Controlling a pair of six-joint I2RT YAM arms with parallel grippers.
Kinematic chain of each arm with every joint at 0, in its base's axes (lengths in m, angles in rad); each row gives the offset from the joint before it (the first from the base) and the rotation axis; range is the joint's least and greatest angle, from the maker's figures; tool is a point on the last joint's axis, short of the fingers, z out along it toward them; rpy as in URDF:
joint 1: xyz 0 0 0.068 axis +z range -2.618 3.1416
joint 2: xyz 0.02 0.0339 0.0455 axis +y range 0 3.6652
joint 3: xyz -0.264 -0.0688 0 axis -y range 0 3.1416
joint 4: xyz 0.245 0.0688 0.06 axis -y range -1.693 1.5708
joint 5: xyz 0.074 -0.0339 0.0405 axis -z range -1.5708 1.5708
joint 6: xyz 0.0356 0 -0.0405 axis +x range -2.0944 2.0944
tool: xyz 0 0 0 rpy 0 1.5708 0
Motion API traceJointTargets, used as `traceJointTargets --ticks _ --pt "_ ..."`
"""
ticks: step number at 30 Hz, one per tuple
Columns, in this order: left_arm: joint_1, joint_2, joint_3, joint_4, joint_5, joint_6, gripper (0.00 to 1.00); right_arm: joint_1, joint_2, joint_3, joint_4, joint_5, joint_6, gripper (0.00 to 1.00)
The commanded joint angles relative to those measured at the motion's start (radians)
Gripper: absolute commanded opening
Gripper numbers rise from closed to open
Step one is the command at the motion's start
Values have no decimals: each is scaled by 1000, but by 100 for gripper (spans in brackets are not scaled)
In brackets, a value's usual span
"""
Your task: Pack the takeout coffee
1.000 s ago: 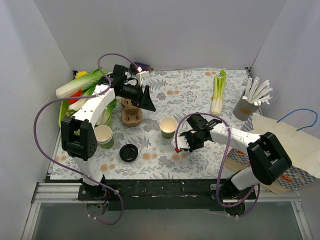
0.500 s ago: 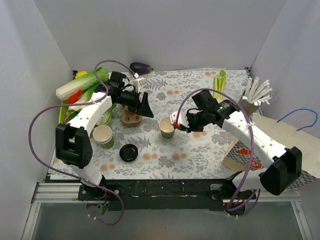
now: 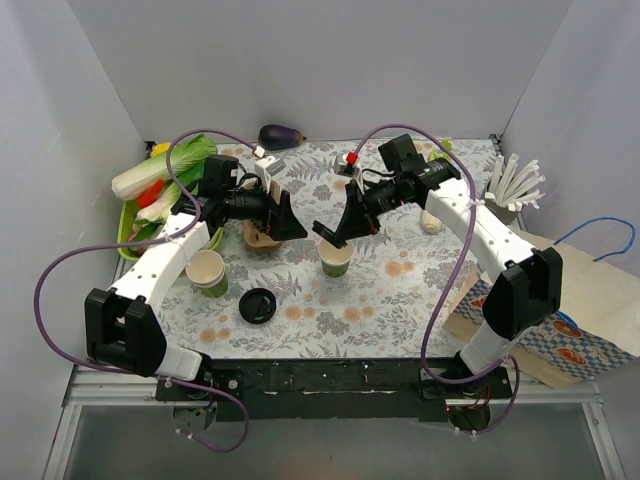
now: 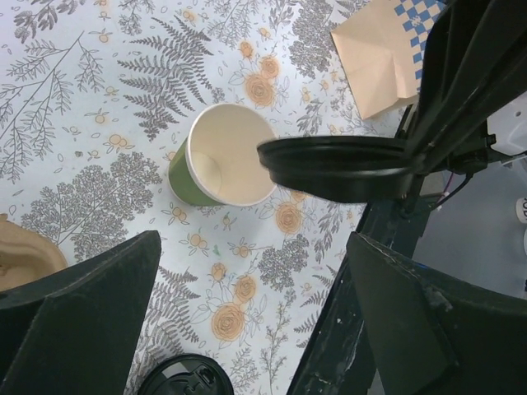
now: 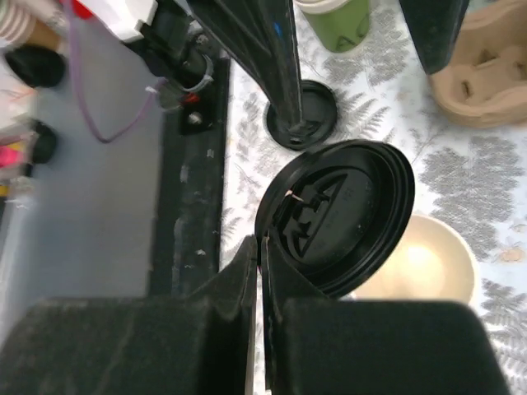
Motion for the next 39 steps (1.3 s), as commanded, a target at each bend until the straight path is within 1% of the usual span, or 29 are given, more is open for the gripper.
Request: traceJointTargets --ticks 1,2,3,4,6,9,10,11,13,16,19,24,27,34,39 --pt "-9 -13 -10 37 -42 -27 98 -66 28 -52 297 -336 504 1" --pt "-9 -15 -12 38 -34 -22 98 -74 40 -138 389 -404 618 1" --pt "-11 -16 -15 47 -31 -24 98 -84 46 -169 585 -427 740 1" --pt "-13 -15 -15 50 -29 -27 98 -87 53 -198 644 -444 866 1" --pt "-14 -10 -9 52 -5 -27 98 -101 74 -218 720 -463 909 1" --pt "-16 6 0 52 20 -26 98 -115 102 -228 787 -467 984 1" --pt "-16 19 5 53 35 -24 98 -118 108 -234 848 -466 1011 1" --pt "-16 26 10 53 46 -24 98 -124 121 -244 873 -470 1062 1" --pt "-17 45 20 52 69 -24 98 -135 132 -272 951 -469 1108 1" --pt "-20 88 39 55 70 -25 98 -147 151 -289 959 -464 1128 1" --pt "-23 135 65 56 43 -19 98 -158 161 -309 973 -458 1140 1" --pt "-26 200 106 63 99 -9 98 -166 180 -329 973 -452 1147 1" --pt "-37 215 106 64 122 -10 98 -169 191 -334 975 -452 1150 1" --pt "-48 261 120 76 118 -9 98 -190 218 -337 990 -453 1141 1" --pt "-57 287 128 98 115 -18 98 -203 226 -332 949 -438 1095 1"
